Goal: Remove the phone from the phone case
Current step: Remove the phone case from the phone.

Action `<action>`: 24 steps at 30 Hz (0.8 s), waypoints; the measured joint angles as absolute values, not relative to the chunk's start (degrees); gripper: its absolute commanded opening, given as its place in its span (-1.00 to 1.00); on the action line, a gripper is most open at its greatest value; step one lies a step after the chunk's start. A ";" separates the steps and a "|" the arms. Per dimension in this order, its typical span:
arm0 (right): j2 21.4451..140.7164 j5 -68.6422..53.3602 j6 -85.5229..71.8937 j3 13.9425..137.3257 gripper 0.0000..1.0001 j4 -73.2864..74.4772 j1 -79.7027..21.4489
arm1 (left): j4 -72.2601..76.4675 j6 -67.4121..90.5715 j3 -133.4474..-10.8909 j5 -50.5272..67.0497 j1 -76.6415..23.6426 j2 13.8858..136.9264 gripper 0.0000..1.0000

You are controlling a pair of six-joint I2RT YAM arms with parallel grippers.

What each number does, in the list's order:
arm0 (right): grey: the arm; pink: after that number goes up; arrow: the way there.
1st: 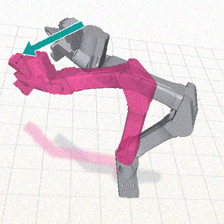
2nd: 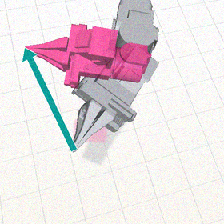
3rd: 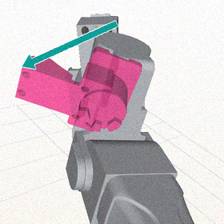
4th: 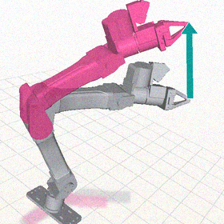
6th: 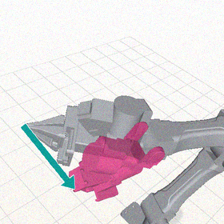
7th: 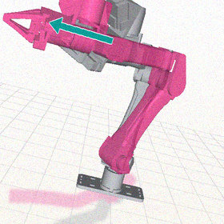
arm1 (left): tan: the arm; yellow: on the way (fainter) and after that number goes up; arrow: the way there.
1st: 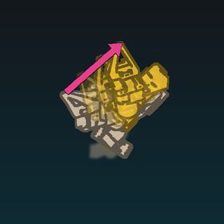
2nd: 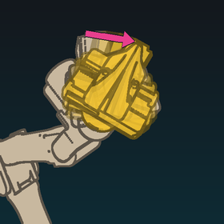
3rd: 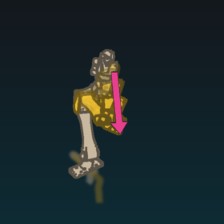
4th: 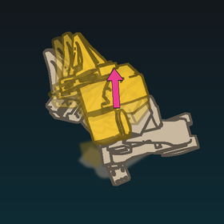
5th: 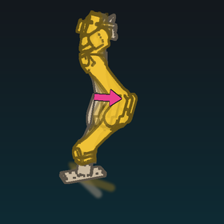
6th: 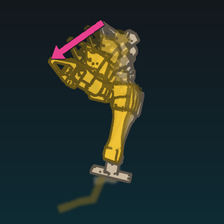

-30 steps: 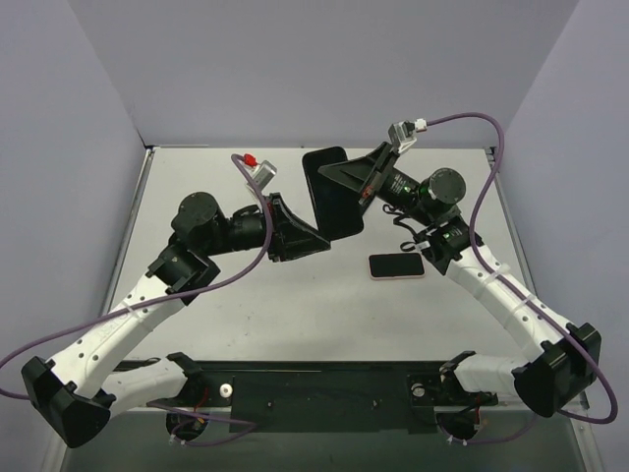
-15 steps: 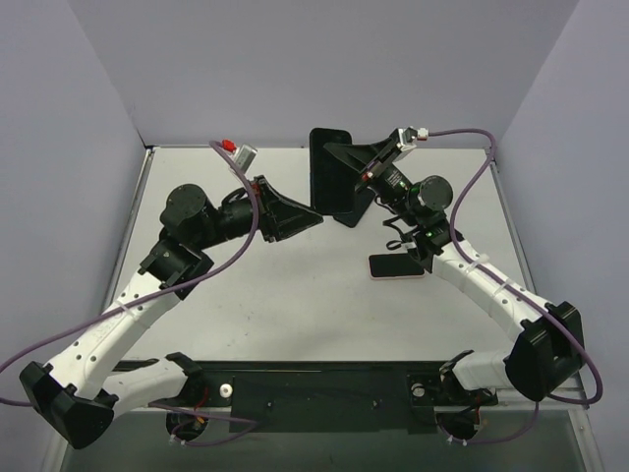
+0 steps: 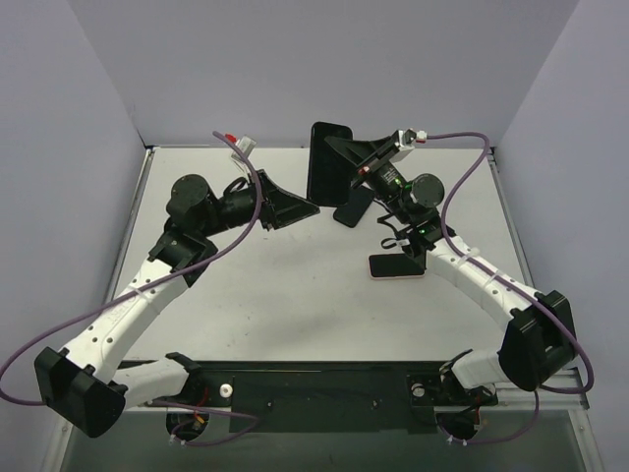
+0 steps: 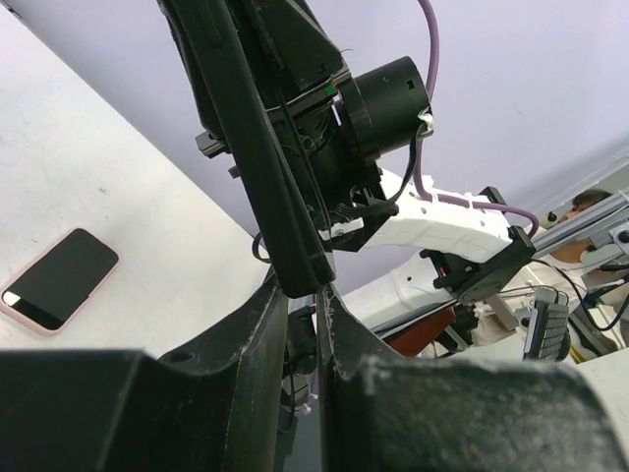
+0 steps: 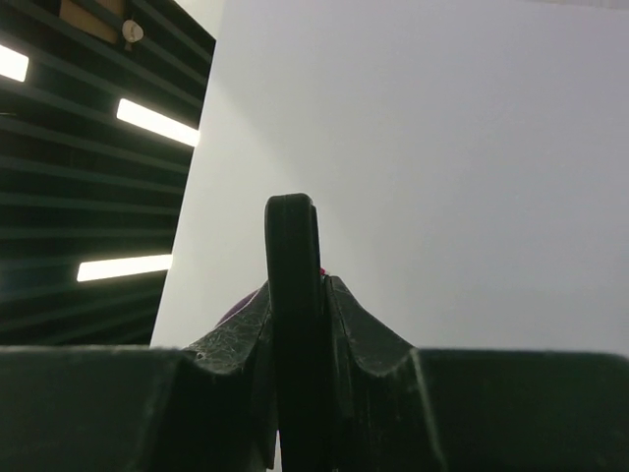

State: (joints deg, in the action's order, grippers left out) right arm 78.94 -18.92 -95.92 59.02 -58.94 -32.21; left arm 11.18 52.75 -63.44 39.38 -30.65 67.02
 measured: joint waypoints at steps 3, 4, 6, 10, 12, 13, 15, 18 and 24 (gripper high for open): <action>79.33 -18.74 -95.46 59.22 -1.00 -58.96 -32.18 | 12.93 53.71 -61.98 40.05 -29.93 68.14 -1.00; 79.35 -18.79 -94.65 59.35 -1.00 -58.94 -32.18 | 13.28 54.02 -61.43 40.12 -29.85 68.69 -1.00; 79.35 -18.74 -92.64 59.37 -1.00 -58.89 -32.18 | 14.59 54.87 -60.16 40.40 -29.41 70.06 -1.00; 79.40 -20.08 -88.27 59.37 -1.00 -58.02 -32.18 | 16.32 56.58 -58.04 41.04 -28.86 72.01 -1.00; 79.40 -20.82 -86.74 59.37 -1.00 -57.98 -32.18 | 16.36 56.84 -57.84 41.23 -28.86 72.75 -1.00; 79.40 -21.06 -86.17 59.37 -1.00 -58.02 -32.18 | 16.32 56.86 -57.84 41.25 -28.86 72.97 -1.00; 79.40 -21.43 -85.73 59.37 -1.00 -58.06 -32.18 | 16.51 57.21 -57.63 41.28 -28.86 73.10 -1.00; 79.40 -21.82 -85.41 59.07 -1.00 -59.07 -32.18 | 18.83 58.67 -56.49 41.45 -28.75 72.95 -0.89; 79.40 -22.11 -86.94 55.64 -1.00 -63.20 -32.38 | 28.47 63.31 -50.65 42.22 -28.75 71.02 -0.39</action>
State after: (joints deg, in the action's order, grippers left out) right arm 79.40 -22.11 -86.94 55.64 -63.20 -32.38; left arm 28.47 63.31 -50.65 42.22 -28.75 71.02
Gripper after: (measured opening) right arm 0.244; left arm 0.252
